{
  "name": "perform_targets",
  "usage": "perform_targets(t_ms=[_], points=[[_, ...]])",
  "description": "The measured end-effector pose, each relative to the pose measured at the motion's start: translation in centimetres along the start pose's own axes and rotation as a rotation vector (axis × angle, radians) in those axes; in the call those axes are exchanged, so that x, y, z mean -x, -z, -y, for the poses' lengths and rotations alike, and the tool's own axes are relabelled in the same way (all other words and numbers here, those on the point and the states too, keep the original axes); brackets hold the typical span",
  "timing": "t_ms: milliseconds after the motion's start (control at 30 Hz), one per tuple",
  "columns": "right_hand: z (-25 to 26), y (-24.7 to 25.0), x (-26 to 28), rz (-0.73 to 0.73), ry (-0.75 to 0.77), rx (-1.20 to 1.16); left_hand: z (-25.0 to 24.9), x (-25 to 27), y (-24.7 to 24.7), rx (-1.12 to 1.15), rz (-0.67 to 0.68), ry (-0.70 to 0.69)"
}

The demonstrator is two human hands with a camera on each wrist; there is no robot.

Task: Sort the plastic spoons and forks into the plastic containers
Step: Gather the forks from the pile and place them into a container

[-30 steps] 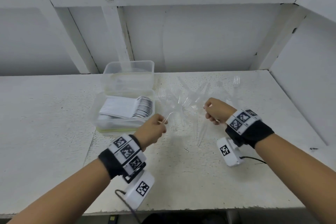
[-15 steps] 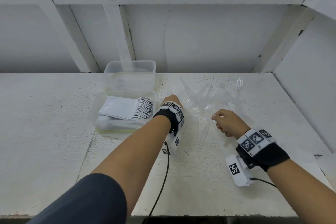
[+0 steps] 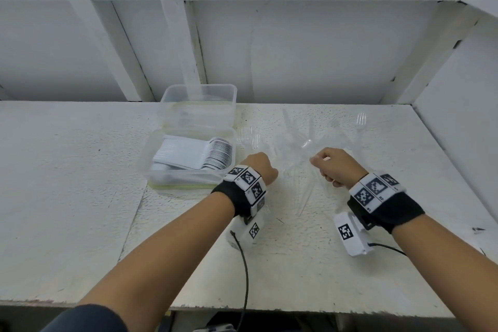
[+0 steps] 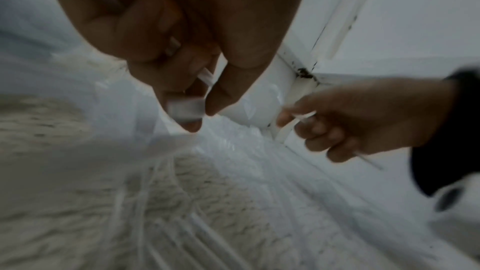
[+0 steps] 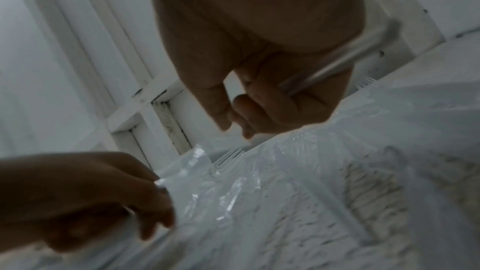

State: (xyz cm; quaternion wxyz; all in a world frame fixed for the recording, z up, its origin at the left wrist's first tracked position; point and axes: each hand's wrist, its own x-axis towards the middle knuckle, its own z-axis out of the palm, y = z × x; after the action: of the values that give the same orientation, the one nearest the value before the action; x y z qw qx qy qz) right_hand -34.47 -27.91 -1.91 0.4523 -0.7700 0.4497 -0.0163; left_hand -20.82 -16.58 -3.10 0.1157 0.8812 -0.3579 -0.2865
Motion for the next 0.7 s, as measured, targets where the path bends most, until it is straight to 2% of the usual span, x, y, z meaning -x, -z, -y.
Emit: perform_targets(t_ms=[200,333,400,500,600,700], points=[[-0.3,0.7,-0.4,-0.065,0.330,0.623,2.5,3.0,2.1,0.257,0.020,-0.102],[0.4,0.4,-1.4,0.041,0.579,0.987,3.3,5.2,2.9,0.375,-0.029,-0.159],[0.9,0.2,-2.4,0.081,0.621,1.119,3.5,5.7,2.7,0.485,-0.004,-0.148],[1.2,-1.0,-4.1,0.108,0.620,1.259,3.8,5.9,2.8,0.650,0.007,-0.090],[1.7,-2.3,-4.8,0.154,0.601,1.256,4.4,5.8,2.7,0.630,-0.025,-0.063],[1.7,-2.6,-4.8,0.121,0.695,1.283,4.8,5.7,2.5,0.642,-0.019,-0.045]])
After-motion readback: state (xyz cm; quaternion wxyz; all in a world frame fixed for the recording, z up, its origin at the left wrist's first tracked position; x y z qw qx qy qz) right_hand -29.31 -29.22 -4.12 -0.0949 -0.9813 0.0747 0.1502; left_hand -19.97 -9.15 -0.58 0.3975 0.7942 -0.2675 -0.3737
